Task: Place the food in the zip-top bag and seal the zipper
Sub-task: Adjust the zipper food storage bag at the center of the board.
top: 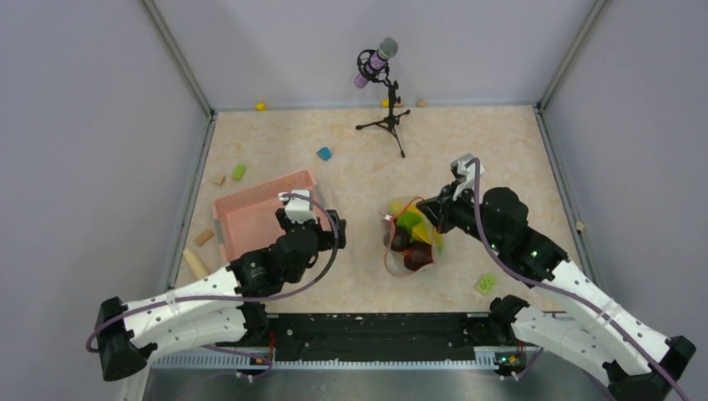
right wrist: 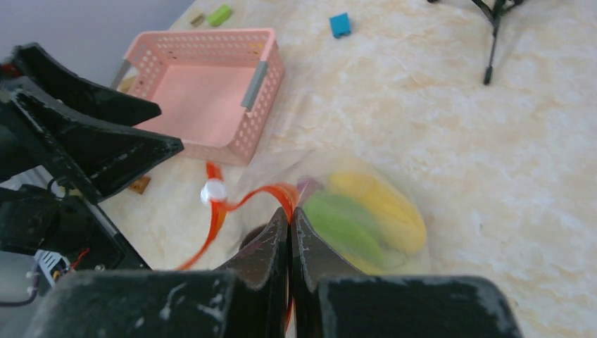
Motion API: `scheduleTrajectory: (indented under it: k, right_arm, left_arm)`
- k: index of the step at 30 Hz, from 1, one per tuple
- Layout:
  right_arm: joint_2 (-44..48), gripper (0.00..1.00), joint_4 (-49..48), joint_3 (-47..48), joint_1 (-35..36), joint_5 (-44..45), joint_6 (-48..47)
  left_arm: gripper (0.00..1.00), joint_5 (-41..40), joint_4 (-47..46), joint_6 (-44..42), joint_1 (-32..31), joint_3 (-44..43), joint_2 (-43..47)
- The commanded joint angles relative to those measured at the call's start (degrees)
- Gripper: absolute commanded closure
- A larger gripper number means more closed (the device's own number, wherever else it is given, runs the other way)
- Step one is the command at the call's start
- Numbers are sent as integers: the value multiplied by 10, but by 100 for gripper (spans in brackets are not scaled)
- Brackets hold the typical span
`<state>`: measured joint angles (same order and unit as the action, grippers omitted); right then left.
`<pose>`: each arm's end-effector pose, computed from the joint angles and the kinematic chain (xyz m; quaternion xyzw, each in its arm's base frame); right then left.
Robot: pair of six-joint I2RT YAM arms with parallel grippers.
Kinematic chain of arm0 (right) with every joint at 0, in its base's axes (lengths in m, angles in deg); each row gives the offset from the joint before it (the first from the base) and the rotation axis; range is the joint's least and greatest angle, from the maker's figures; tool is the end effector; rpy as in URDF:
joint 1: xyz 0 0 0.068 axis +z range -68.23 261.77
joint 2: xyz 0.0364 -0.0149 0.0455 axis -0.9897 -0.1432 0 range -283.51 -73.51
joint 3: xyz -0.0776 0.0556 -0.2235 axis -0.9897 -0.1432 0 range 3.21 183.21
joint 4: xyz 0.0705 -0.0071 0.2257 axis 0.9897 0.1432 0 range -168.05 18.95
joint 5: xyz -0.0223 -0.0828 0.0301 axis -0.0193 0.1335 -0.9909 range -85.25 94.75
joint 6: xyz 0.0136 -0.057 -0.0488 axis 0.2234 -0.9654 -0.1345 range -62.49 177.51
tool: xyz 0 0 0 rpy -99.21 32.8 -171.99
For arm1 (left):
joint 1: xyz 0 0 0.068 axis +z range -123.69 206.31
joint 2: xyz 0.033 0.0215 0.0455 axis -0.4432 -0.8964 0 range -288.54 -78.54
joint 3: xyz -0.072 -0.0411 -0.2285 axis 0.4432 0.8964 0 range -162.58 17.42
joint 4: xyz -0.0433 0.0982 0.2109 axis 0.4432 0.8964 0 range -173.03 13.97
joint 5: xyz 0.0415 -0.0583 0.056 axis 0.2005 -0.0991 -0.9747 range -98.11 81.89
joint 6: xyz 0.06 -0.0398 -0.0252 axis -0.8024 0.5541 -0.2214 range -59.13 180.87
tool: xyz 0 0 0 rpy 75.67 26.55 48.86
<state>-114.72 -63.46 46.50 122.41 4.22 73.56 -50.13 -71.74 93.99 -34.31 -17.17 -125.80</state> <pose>0.1483 0.1279 0.3048 -0.1689 0.7615 0.3004 0.5490 0.1356 -0.1525 0.2458 -0.0037 0.8068 -0.1657 0.5671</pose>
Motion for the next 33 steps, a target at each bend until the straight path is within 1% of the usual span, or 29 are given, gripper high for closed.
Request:
scheduleTrajectory:
  k: [1, 4, 8, 11, 15, 22, 24, 27, 30, 33]
  right_arm:
    - [-28, 100, -56, 83, 0, -113, -36]
    - [-65, 100, -53, 120, 0, -179, -45]
    - [-114, 100, -49, 145, 0, -220, -54]
    - [-150, 100, -33, 158, -1, -263, -82]
    - [-192, 100, -28, 163, -1, -312, -98]
    - [-234, 100, -47, 150, 0, -326, -95]
    - [-241, 100, -48, 149, 0, -310, -80]
    - [-250, 100, -40, 155, -1, -262, -39]
    - [-253, 100, -21, 167, -1, -210, -11]
    - [-248, 100, -21, 165, -1, -207, -3]
  left_arm:
    - [3, -15, -27, -6, 3, 28, 47]
    - [3, 40, -80, -52, 3, 61, 78]
    - [3, 176, -181, -131, 3, 123, 125]
    - [3, 247, -227, -166, 3, 152, 152]
    - [3, 264, -233, -177, 3, 154, 152]
    - [3, 290, -237, -212, 3, 133, 96]
    - [3, 296, -228, -218, 3, 122, 82]
    - [3, 318, -218, -225, 3, 116, 77]
    - [3, 327, -219, -230, 2, 119, 92]
    - [3, 329, -219, -245, 3, 123, 120]
